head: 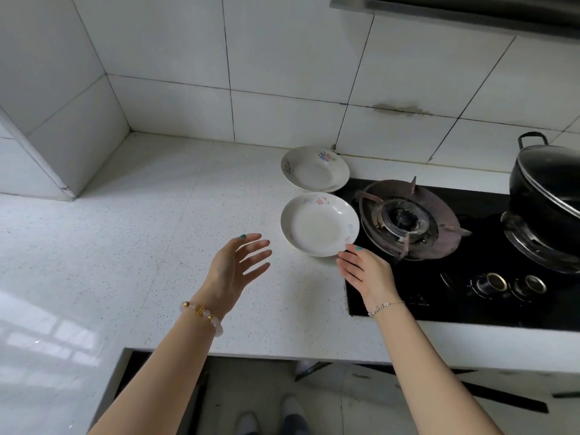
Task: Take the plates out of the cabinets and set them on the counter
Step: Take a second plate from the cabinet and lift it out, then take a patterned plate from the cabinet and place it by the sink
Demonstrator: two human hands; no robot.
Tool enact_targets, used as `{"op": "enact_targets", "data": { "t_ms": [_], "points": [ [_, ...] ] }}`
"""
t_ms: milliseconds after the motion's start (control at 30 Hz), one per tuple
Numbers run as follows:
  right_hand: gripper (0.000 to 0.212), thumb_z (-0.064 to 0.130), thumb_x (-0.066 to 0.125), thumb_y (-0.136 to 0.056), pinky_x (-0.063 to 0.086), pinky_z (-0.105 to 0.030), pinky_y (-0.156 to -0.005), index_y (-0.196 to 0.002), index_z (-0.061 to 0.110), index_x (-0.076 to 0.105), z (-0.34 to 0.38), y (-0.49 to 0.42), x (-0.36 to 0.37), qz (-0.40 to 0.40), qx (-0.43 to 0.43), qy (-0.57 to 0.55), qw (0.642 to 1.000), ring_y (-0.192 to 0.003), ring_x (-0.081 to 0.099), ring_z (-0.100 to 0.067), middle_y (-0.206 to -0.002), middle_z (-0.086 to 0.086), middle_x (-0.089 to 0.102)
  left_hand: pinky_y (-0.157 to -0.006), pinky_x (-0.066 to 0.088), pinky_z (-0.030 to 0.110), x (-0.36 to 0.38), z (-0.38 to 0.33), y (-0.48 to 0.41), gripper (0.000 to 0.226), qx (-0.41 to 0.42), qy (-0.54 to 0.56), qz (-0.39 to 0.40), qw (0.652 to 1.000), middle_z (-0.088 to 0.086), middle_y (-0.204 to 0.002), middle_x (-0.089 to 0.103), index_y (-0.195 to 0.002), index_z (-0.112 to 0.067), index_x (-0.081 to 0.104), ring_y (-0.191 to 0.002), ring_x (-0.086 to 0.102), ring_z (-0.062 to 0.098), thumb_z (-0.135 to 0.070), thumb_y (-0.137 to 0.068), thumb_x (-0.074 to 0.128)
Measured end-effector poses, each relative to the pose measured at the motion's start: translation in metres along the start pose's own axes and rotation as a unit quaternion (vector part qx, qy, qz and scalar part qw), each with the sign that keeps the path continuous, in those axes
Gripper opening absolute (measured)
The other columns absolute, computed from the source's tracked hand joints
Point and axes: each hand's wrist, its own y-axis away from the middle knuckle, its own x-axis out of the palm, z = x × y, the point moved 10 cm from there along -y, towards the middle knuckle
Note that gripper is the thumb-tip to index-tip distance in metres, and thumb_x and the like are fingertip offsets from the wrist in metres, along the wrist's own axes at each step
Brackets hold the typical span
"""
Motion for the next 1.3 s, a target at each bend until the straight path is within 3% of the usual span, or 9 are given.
{"op": "enact_targets", "data": {
  "t_ms": [200, 533, 800, 1000, 1167, 1300],
  "points": [
    [0.019, 0.015, 0.048, -0.095, 0.052, -0.028, -0.077, -0.093, 0.010, 0.066, -0.001, 0.027, 0.005, 0.008, -0.015, -0.025, 1.000, -0.078, 0.065, -0.019, -0.087, -0.008, 0.068, -0.086, 0.053, 0.038, 0.000, 0.005, 0.007, 0.028, -0.005, -0.021, 0.013, 1.000, 0.008, -0.094, 0.069, -0.098, -0.010, 0.063, -0.092, 0.066, 0.025, -0.019, -0.097, 0.037],
    [0.022, 0.023, 0.049, -0.095, 0.054, -0.026, -0.071, -0.099, 0.013, 0.068, -0.013, 0.084, 0.016, 0.129, -0.027, 0.008, 0.991, -0.076, 0.067, -0.013, -0.087, -0.002, 0.071, -0.085, 0.053, 0.037, -0.016, 0.020, 0.066, 0.027, 0.037, -0.019, -0.005, 0.999, 0.007, -0.097, 0.069, -0.100, -0.011, 0.063, -0.096, 0.066, 0.025, -0.021, -0.098, 0.037],
    [0.020, 0.017, 0.048, -0.095, 0.053, -0.027, -0.072, -0.096, 0.012, 0.068, -0.037, 0.141, -0.040, 0.146, -0.039, -0.036, 0.988, -0.075, 0.066, -0.014, -0.081, -0.001, 0.070, -0.087, 0.052, 0.036, -0.016, 0.087, 0.147, 0.025, 0.034, 0.026, -0.039, 0.998, 0.007, -0.100, 0.070, -0.104, -0.011, 0.061, -0.093, 0.066, 0.022, -0.020, -0.097, 0.039],
    [0.020, 0.016, 0.049, -0.096, 0.054, -0.027, -0.073, -0.098, 0.012, 0.068, -0.083, 0.174, -0.071, 0.158, 0.001, -0.023, 0.987, -0.076, 0.065, -0.016, -0.082, -0.002, 0.070, -0.088, 0.052, 0.036, -0.040, 0.154, 0.203, 0.028, -0.008, 0.044, -0.079, 0.996, 0.006, -0.102, 0.071, -0.114, -0.009, 0.059, -0.095, 0.067, 0.020, -0.020, -0.097, 0.040],
    [0.020, 0.015, 0.048, -0.095, 0.054, -0.028, -0.073, -0.098, 0.010, 0.067, -0.137, 0.188, -0.077, 0.163, 0.046, -0.017, 0.985, -0.075, 0.065, -0.015, -0.081, -0.002, 0.070, -0.083, 0.053, 0.034, -0.082, 0.186, 0.234, 0.023, -0.009, 0.046, -0.126, 0.991, 0.003, -0.094, 0.071, -0.102, -0.014, 0.062, -0.088, 0.067, 0.018, -0.019, -0.096, 0.040],
    [0.018, 0.015, 0.049, -0.095, 0.054, -0.027, -0.074, -0.095, 0.012, 0.067, -0.184, 0.196, -0.075, 0.154, 0.086, 0.006, 0.984, -0.075, 0.065, -0.013, -0.081, -0.001, 0.069, -0.088, 0.052, 0.036, -0.116, 0.220, 0.246, 0.021, -0.027, 0.055, -0.150, 0.987, 0.000, -0.088, 0.072, -0.099, -0.015, 0.063, -0.085, 0.067, 0.018, -0.021, -0.094, 0.044]
  ]
}}
